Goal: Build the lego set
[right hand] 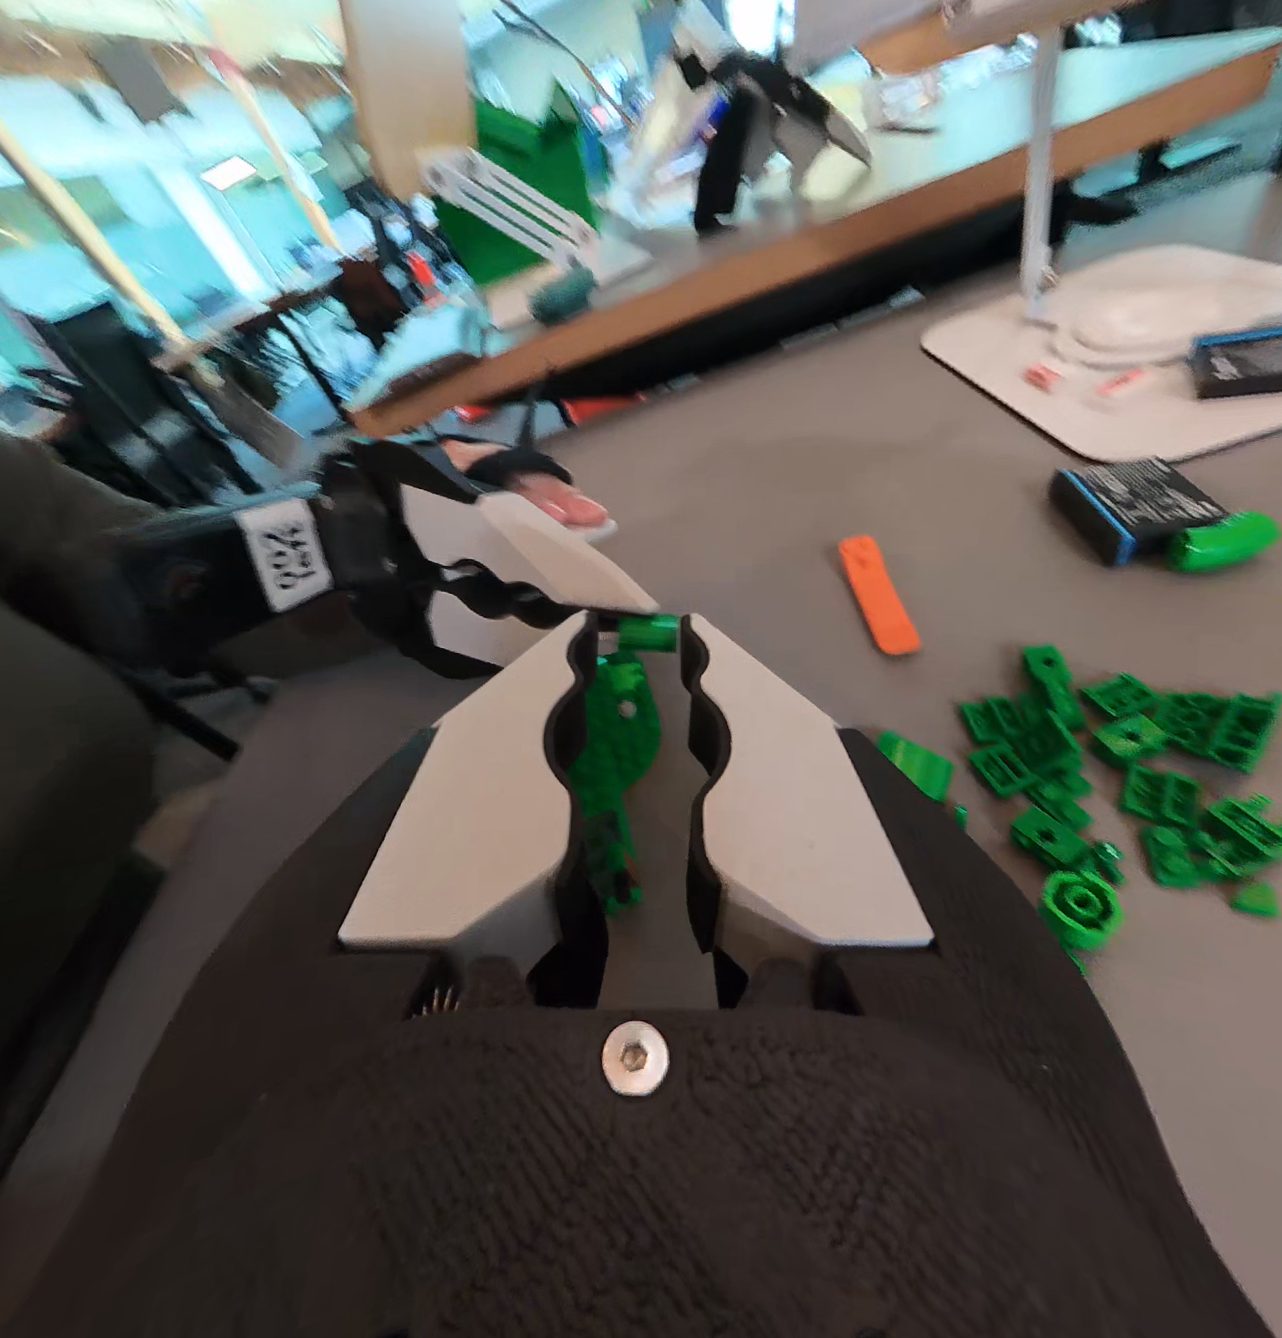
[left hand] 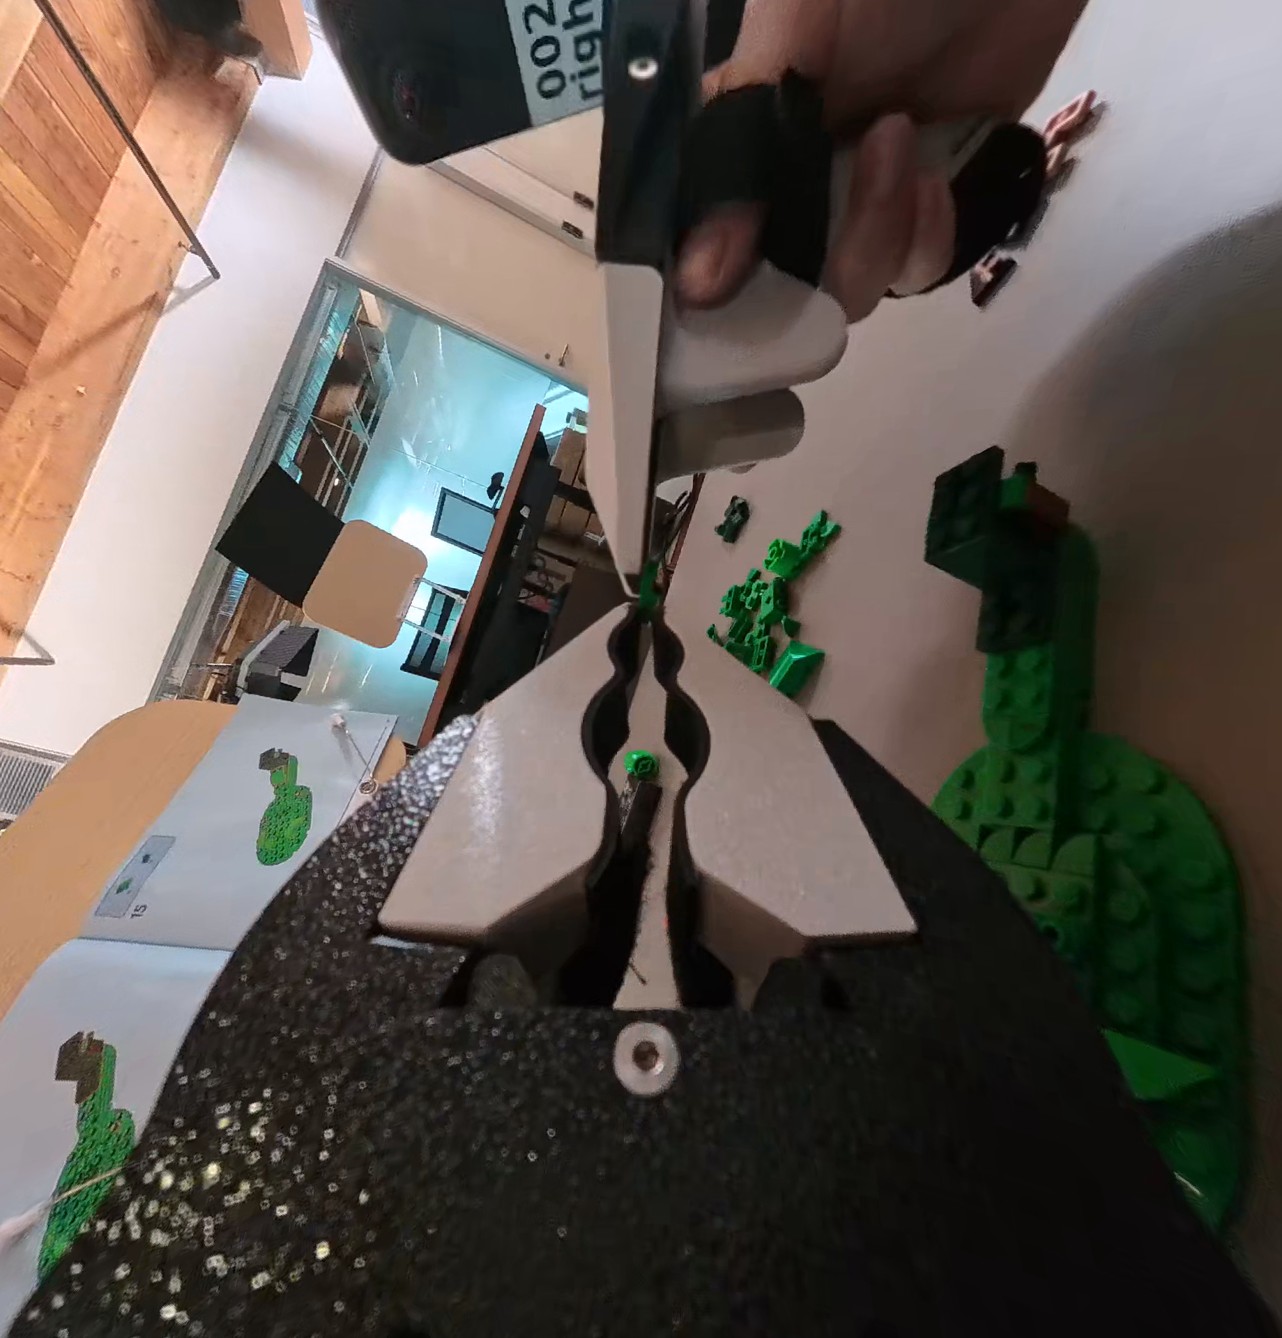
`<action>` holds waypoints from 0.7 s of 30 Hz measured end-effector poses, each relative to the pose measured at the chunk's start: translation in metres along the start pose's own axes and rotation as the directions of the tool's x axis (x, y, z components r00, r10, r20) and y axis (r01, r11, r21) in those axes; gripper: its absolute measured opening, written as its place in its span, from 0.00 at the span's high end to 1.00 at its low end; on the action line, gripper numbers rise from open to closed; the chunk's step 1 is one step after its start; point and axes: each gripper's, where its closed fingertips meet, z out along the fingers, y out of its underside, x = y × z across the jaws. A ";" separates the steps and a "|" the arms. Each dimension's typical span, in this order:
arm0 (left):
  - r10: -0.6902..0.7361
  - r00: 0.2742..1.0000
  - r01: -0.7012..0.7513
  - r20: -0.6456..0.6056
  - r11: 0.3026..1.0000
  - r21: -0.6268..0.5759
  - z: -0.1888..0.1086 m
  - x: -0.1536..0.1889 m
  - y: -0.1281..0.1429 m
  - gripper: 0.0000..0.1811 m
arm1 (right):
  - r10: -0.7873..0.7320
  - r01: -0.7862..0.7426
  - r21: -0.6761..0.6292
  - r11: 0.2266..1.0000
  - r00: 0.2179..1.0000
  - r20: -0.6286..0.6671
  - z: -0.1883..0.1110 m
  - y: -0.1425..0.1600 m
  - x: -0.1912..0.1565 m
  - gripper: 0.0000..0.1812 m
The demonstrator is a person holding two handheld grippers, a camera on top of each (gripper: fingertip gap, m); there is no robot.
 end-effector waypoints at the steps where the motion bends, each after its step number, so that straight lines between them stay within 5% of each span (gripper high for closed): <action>1: -0.004 1.000 0.004 0.008 1.000 0.005 0.000 -0.002 -0.001 1.00 | -0.009 0.009 -0.024 1.000 0.999 -0.034 0.001 0.003 0.004 0.87; 21: 0.100 0.995 -0.100 0.002 0.995 -0.005 -0.001 0.003 0.000 1.00 | -0.074 0.072 -0.034 0.997 0.996 -0.043 0.004 0.005 0.002 0.92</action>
